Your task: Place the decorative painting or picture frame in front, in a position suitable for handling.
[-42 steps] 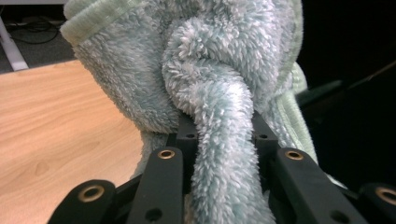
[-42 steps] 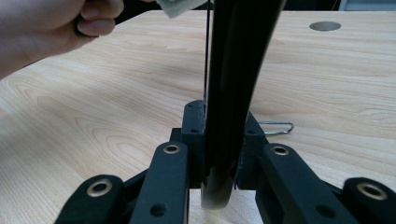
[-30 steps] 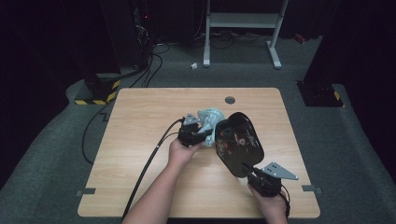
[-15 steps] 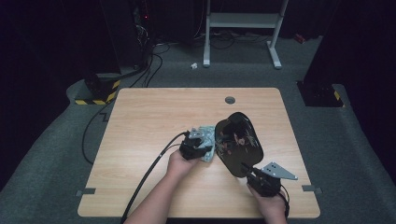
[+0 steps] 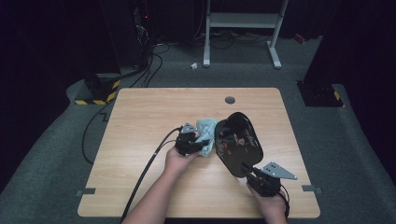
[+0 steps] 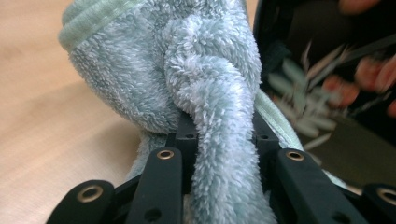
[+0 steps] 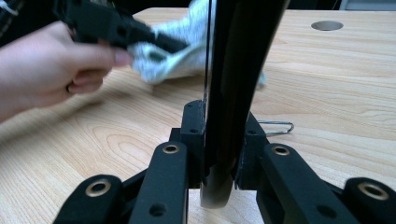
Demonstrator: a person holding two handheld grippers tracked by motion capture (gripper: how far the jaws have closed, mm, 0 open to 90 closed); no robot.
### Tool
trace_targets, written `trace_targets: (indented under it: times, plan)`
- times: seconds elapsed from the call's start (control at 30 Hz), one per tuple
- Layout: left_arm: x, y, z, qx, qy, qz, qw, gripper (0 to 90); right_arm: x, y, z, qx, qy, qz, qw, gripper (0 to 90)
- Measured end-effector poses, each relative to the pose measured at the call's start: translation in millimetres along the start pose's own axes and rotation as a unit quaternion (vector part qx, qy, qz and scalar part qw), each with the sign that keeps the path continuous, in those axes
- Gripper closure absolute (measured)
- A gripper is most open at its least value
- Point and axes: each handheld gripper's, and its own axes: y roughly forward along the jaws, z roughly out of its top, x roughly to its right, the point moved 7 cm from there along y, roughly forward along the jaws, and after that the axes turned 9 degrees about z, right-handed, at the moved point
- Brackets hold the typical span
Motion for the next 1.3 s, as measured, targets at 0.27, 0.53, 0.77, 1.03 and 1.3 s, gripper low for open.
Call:
trace_targets:
  times: [0.27, 0.53, 0.77, 1.03, 1.3]
  plan:
    - [3.9, -22.0, 41.1, 0.044, 0.005, -0.001, 0.999, 71.7, -0.1, 0.1, -0.2, 0.0, -0.002, -0.002, 1.0, 77.1]
    - [27.5, -44.5, 74.6, 0.09, 0.017, -0.032, 0.9952, 71.7, -0.9, 0.3, -0.5, -0.001, -0.003, 0.0, 1.0, 76.3]
    - [53.0, -63.3, 100.0, 0.122, 0.035, -0.061, 0.99, 71.7, -1.2, 0.3, -0.6, -0.001, -0.001, 0.0, 1.0, 76.3]
    - [82.3, -86.1, 126.5, 0.161, 0.06, -0.094, 0.9807, 71.7, -1.2, 0.4, -0.6, -0.001, -0.002, 0.0, 1.0, 76.3]
    - [97.6, -81.6, 139.9, 0.16, 0.077, -0.096, 0.9794, 71.6, -2.0, 1.3, -0.5, -0.002, -0.005, 0.0, 1.0, 76.2]
